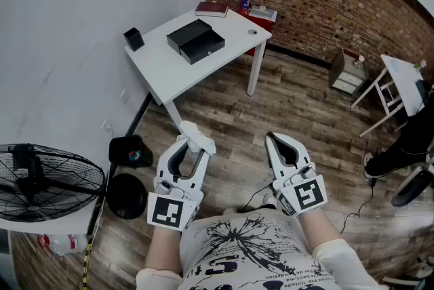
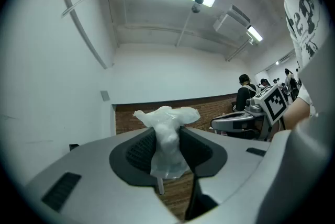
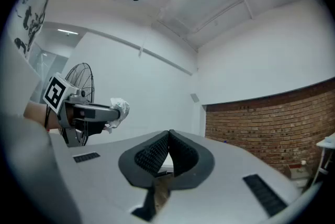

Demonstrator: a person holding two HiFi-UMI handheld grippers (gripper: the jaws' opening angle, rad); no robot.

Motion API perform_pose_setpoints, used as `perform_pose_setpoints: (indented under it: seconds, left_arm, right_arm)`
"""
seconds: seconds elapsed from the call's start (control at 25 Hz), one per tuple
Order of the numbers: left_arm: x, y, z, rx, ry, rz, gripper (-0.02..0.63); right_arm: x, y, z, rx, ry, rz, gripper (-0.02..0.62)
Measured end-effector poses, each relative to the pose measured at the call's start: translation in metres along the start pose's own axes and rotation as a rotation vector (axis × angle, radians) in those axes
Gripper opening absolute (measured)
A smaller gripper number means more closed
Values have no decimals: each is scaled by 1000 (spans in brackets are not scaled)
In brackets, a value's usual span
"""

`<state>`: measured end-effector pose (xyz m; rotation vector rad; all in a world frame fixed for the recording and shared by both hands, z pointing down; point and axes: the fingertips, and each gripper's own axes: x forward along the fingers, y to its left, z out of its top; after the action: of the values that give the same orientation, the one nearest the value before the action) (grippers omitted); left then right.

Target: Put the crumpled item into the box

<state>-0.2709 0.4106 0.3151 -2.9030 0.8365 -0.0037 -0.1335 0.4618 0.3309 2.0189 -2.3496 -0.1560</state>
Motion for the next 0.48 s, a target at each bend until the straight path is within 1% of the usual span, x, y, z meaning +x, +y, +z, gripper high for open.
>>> perform_pose_setpoints:
  seconds: [0.08, 0.24, 0.48]
  left_arm:
    - [1, 6, -1, -4, -12, 1, 150]
    - [1, 14, -9, 3, -5, -13, 150]
    - [11, 33, -7, -40, -50, -2, 150]
  right_arm:
    - [4, 2, -1, 0, -1, -5, 12]
    - [11, 6, -6, 3, 1, -12, 12]
    - [31, 6, -10, 7, 8, -29, 12]
